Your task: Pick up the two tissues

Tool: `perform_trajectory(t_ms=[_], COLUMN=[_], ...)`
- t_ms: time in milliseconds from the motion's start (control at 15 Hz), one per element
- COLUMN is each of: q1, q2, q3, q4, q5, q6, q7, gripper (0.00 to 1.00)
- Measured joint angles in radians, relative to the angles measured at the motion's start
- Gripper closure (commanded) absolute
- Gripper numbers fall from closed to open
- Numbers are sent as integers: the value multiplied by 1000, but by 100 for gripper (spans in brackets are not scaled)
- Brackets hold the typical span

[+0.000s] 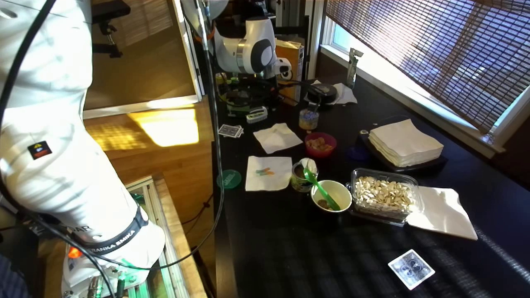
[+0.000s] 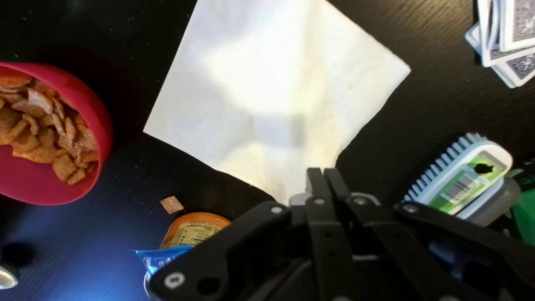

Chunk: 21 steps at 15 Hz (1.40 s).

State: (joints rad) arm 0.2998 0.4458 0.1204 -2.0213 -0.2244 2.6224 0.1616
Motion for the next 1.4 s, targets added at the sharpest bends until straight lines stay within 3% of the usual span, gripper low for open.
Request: perform_trajectory(t_ms=[133,800,1133,1333,1400], q1=[-1,-6,-6,-6,-6], q2=[5,86,143,172,181], q3=[0,-16,-24,-27,-28], q4=[6,49,71,86,91], q5=[1,2,2,2,2], q6=[-2,-2,-2,-2,-2], q7=[-5,-8,-13,-16,-18], gripper=[69,2,0,7,18])
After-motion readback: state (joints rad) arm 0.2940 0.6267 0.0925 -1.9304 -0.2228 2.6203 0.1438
